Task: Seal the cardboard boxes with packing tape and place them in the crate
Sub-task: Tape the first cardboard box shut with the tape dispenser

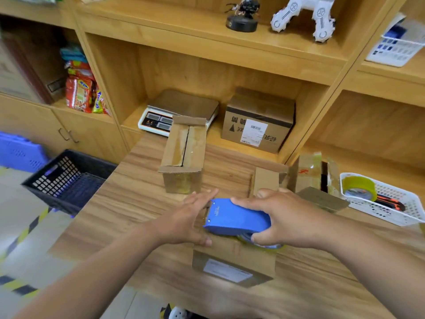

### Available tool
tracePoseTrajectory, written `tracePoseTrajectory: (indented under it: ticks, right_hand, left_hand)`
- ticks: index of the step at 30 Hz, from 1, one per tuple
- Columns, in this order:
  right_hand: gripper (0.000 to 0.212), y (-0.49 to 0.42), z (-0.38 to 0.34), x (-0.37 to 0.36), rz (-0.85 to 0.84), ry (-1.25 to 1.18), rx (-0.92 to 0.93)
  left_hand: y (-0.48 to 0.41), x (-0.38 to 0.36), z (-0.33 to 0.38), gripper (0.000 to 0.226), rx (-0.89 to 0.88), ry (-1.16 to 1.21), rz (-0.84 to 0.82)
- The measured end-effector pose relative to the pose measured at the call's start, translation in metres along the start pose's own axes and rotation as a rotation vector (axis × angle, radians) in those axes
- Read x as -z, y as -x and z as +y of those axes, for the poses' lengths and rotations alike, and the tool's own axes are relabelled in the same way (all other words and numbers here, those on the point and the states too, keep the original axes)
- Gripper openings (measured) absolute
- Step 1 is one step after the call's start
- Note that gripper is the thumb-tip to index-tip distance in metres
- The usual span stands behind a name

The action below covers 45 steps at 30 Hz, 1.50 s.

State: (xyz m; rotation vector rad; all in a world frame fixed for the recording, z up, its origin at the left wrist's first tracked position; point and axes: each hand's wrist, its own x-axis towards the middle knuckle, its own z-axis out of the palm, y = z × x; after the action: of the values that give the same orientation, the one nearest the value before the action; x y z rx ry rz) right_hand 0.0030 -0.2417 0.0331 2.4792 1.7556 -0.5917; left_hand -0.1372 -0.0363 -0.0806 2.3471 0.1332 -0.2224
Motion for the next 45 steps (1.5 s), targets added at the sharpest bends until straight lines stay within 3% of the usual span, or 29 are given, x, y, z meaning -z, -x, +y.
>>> tracePoseTrajectory:
  ticks: [6, 22, 29, 41, 45]
  right_hand:
    - [0.069, 0.039, 0.04, 0.001, -0.012, -0.094, -0.048]
    - [0.074, 0.148, 0.119, -0.014, 0.15, -0.23, -0.113]
    - [0.081, 0.147, 0.129, -0.034, 0.102, -0.213, -0.113]
    - [0.071, 0.122, 0.128, -0.077, 0.034, -0.154, -0.144]
    - [0.07, 0.112, 0.119, -0.092, 0.062, -0.153, -0.153]
  left_hand:
    - [-0.004, 0.003, 0.0, 0.104, -0.129, -0.156, -0.02]
    - [-0.001, 0.007, 0.016, 0.102, -0.079, -0.125, -0.098]
    - [0.0, 0.004, 0.015, 0.102, -0.037, -0.13, -0.106]
    - [0.002, 0.007, 0.027, 0.108, 0.059, -0.161, -0.112]
    - [0.001, 0.002, 0.045, 0.11, 0.025, -0.336, -0.064]
